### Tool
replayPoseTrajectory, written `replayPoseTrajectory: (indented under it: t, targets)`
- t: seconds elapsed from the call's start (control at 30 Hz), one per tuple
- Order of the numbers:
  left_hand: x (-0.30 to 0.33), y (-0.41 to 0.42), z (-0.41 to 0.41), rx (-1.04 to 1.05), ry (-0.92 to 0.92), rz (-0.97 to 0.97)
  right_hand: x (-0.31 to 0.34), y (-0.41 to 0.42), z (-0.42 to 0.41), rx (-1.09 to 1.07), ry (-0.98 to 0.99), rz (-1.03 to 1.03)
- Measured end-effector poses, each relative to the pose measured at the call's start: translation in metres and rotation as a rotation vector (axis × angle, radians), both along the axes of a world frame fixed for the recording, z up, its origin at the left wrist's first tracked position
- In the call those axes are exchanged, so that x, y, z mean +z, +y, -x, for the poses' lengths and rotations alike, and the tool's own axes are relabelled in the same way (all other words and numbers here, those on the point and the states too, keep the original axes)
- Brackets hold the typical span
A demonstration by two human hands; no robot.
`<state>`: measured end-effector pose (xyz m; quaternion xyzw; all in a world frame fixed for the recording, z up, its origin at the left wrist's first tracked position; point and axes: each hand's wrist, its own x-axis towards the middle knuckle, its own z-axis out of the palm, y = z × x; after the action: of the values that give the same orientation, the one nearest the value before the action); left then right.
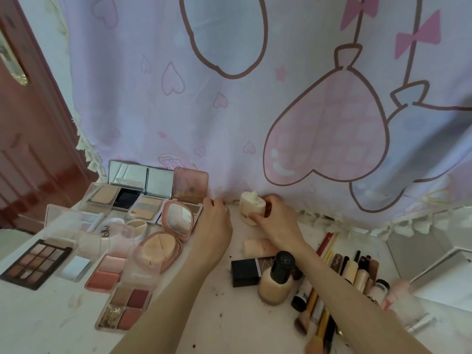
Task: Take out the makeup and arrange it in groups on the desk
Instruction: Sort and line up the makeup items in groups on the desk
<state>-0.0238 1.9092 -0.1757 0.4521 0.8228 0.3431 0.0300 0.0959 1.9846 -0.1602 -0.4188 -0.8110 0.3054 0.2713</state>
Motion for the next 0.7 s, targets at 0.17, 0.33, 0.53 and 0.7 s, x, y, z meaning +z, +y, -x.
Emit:
replayPoseTrajectory:
  t: [0.17,0.33,0.53,0.7]
  targets:
    - [-0.008,0.000,0.005,-0.002,-0.175,-0.080,0.001,-0.002,0.000,0.040,0.013,0.022]
    - [-0.015,0.004,0.007,0.033,-0.247,-0.139,0.005,-0.003,-0.003,0.119,-0.002,0.055]
    - [-0.017,0.002,0.009,-0.020,-0.248,-0.182,0.004,-0.004,0.003,0.167,0.049,0.161]
    - [-0.013,-0.002,0.009,-0.050,-0.213,-0.155,0.006,-0.003,0.006,0.183,0.053,0.199]
